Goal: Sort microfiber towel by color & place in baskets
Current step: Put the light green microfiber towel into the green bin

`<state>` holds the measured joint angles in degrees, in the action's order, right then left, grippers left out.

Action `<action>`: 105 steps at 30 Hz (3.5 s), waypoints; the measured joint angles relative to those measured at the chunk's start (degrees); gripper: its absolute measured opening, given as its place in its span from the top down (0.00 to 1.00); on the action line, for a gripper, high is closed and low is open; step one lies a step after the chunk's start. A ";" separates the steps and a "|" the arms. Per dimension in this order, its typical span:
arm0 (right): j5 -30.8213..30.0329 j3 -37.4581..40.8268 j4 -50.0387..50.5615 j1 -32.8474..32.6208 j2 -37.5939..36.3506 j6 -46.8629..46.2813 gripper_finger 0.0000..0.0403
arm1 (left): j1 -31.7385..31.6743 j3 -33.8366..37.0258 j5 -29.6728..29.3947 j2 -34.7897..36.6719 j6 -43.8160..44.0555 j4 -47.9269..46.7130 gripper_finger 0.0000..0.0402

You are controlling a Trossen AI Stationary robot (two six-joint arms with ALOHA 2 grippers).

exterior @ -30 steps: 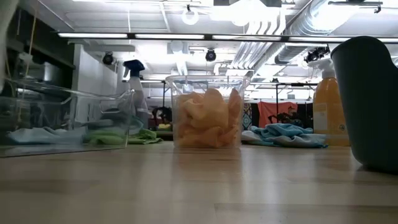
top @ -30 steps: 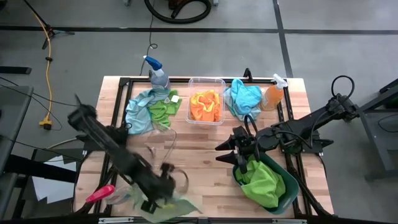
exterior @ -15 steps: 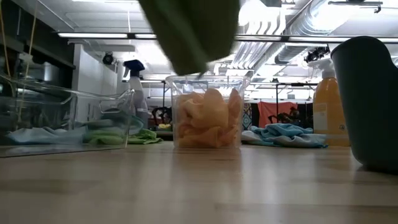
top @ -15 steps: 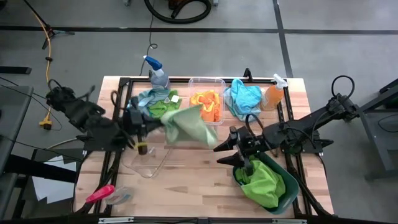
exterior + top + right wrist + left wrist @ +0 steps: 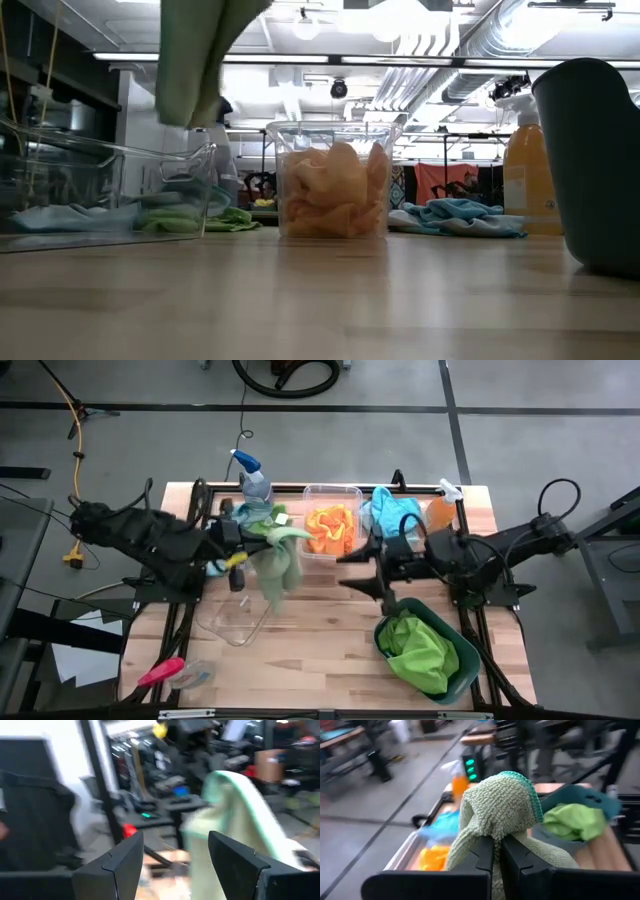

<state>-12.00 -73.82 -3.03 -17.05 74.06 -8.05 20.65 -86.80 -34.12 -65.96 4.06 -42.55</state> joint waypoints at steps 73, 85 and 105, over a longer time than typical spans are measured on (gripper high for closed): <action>0.86 -13.12 7.08 8.46 13.12 3.54 0.99 | -17.57 21.37 31.31 -0.82 -6.74 52.93 0.92; -1.31 -18.53 31.12 8.11 5.73 4.00 1.00 | -17.19 21.33 25.43 7.76 -5.46 33.88 0.66; -6.78 -19.45 61.61 -16.70 -6.84 -30.13 1.00 | -17.14 21.35 11.74 16.22 4.88 11.09 0.62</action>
<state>-18.78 -93.27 58.58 -33.76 67.22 -38.17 3.51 -65.45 -22.38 -49.74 8.94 -31.46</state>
